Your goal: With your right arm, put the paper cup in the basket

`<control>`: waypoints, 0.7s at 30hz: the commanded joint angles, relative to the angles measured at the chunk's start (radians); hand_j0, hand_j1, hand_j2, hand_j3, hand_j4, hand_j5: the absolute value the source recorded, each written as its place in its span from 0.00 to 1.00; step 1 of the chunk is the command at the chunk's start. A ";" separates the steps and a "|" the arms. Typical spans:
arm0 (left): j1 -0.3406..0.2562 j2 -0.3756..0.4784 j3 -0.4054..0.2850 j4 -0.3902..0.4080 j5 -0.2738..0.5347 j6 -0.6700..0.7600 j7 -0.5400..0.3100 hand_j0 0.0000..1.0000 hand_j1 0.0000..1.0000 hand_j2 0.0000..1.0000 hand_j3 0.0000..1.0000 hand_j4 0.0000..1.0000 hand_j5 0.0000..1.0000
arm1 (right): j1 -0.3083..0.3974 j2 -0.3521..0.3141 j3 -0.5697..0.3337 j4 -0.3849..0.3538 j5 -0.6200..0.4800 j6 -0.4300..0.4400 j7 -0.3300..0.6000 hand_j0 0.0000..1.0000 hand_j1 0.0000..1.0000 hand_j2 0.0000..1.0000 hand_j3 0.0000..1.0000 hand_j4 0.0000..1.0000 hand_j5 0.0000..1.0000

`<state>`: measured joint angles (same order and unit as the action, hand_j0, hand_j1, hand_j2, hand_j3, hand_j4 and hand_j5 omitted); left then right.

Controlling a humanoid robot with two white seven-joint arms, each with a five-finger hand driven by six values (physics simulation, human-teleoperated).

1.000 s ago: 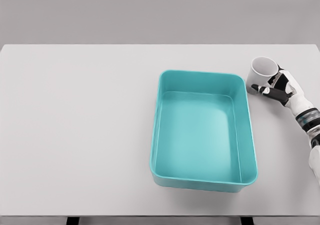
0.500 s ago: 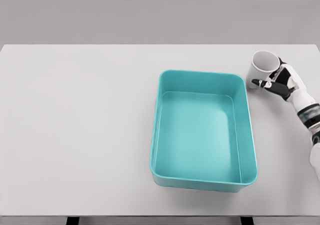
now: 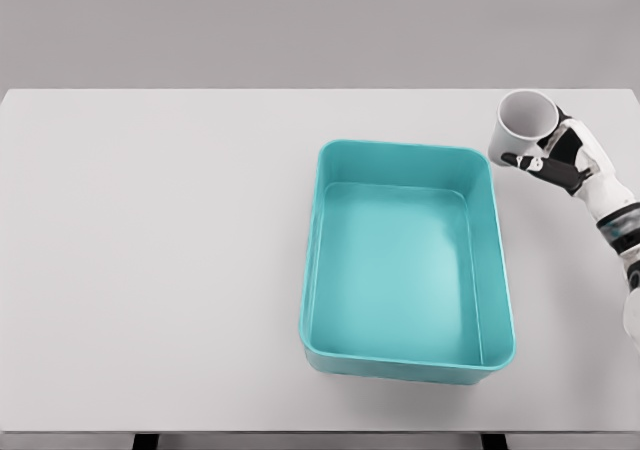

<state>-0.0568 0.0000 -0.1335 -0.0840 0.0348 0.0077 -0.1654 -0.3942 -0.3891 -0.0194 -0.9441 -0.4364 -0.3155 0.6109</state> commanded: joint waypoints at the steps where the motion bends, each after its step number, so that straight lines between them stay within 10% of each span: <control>1: 0.000 0.000 0.000 0.000 0.000 0.000 0.000 1.00 1.00 1.00 1.00 1.00 1.00 | 0.000 -0.002 -0.001 -0.012 -0.007 0.001 0.000 0.67 0.67 0.67 0.67 0.67 0.67; 21: -0.002 0.000 0.000 0.000 0.000 0.000 0.000 1.00 1.00 1.00 1.00 1.00 1.00 | 0.089 -0.037 -0.042 -0.177 -0.022 0.012 0.000 0.67 0.67 0.67 0.67 0.67 0.67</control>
<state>-0.0583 0.0000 -0.1335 -0.0838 0.0349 0.0077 -0.1654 -0.3007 -0.4244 -0.0608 -1.1139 -0.4505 -0.3039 0.6109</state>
